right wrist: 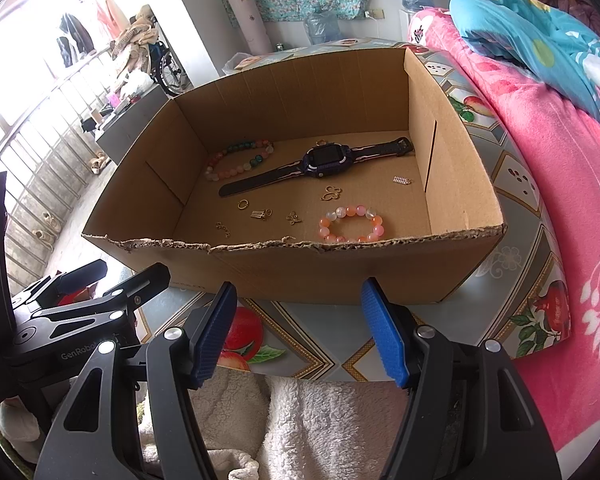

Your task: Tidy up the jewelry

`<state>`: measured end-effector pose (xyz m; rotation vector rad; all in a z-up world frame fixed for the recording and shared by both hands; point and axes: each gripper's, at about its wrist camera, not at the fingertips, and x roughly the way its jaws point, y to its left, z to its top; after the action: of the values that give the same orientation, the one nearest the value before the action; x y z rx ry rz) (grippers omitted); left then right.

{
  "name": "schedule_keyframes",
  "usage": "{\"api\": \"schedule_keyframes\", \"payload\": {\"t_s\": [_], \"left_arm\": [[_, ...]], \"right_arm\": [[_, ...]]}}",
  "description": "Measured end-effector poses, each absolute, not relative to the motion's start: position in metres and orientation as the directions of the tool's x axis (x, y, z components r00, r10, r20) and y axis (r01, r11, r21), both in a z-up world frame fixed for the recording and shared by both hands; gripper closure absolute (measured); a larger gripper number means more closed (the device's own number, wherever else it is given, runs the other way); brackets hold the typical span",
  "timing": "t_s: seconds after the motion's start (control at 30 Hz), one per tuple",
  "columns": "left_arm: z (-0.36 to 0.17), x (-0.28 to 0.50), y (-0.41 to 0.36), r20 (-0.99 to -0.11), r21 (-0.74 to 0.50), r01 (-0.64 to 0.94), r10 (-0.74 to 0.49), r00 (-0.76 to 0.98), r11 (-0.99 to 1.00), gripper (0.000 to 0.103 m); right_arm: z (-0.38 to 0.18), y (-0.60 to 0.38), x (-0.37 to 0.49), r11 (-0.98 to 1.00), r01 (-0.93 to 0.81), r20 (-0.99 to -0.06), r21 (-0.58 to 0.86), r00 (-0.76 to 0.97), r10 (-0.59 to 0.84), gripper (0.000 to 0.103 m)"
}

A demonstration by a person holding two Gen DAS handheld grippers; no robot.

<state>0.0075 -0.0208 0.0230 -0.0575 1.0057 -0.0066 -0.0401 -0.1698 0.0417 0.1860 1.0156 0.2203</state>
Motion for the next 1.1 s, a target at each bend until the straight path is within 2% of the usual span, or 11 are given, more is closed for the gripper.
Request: {"api": "schedule_keyframes", "payload": {"t_s": [1.1], "left_arm": [[0.0246,0.0101,-0.0207,-0.848,-0.06,-0.034,-0.033,0.529,0.998,0.009]], "right_arm": [[0.0431,-0.1707,-0.0394,0.962,-0.097,-0.818,0.257,0.508,0.27,0.04]]}}
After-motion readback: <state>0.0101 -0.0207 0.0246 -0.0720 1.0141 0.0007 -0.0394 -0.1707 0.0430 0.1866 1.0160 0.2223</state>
